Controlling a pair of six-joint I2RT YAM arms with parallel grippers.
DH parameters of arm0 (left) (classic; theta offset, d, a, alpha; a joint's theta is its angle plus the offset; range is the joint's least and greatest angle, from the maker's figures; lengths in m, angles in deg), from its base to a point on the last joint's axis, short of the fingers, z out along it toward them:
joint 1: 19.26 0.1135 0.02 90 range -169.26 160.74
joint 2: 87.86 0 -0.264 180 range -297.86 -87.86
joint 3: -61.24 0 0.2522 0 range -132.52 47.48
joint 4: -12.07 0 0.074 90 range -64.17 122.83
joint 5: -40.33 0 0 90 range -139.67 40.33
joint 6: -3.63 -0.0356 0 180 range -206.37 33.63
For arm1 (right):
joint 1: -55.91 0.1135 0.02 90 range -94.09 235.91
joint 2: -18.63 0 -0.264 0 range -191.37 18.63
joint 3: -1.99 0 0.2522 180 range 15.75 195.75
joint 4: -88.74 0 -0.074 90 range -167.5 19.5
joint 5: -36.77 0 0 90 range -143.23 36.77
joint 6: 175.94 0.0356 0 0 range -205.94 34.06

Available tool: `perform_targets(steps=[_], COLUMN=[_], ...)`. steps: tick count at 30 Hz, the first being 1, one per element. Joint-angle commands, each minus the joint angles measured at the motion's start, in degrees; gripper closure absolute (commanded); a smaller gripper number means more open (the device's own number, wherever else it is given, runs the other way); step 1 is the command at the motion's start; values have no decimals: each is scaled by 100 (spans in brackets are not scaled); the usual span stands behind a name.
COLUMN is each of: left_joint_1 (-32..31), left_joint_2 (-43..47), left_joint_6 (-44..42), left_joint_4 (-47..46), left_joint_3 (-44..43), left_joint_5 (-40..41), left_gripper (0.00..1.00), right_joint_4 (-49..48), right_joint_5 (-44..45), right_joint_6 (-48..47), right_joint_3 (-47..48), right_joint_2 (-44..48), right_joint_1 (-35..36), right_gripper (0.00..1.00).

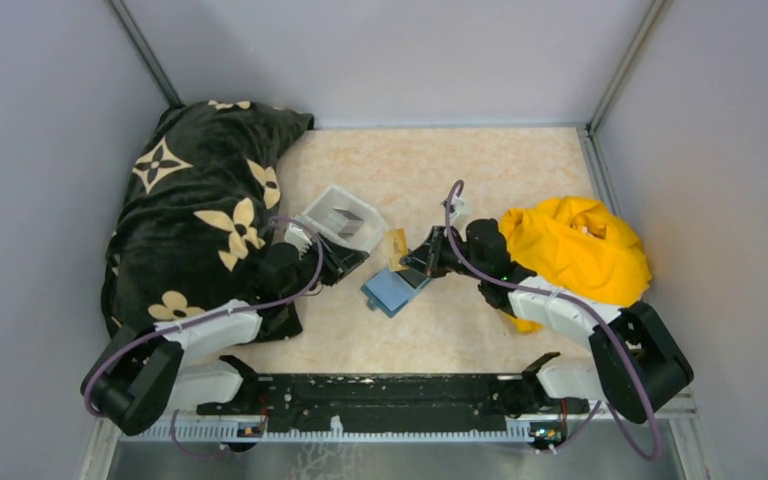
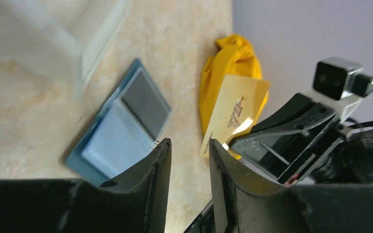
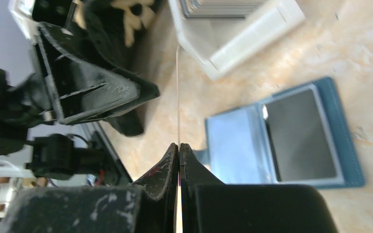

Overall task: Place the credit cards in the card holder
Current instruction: Pick up the credit card from the storage box, then insert the credit card into the card holder.

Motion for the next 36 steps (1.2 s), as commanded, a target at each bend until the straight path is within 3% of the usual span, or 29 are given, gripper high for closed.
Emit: perform_targets(steps=[1,14,25,36], left_joint_1=[-402,-1512,-2037,-2298], left_joint_2=[161,6,-452,-564], left_joint_6=[-429,-227,-3,172], left_joint_4=[1404,2037,2079,2904], left_joint_3=[-168,-159,-246,-444], left_joint_5=[595,1089,1413,1937], left_gripper=[61,83,92,100], right_joint_4=[667,848,766,819], right_joint_5=[120,375,422,472], right_joint_6=[-882,-1571,-1685,-1711], right_joint_3=[413,615,589,567], right_joint_2=[-329,-1246,-1524,-1436], right_joint_1=[-63,-64,-65,-65], right_gripper=[100,100,100,100])
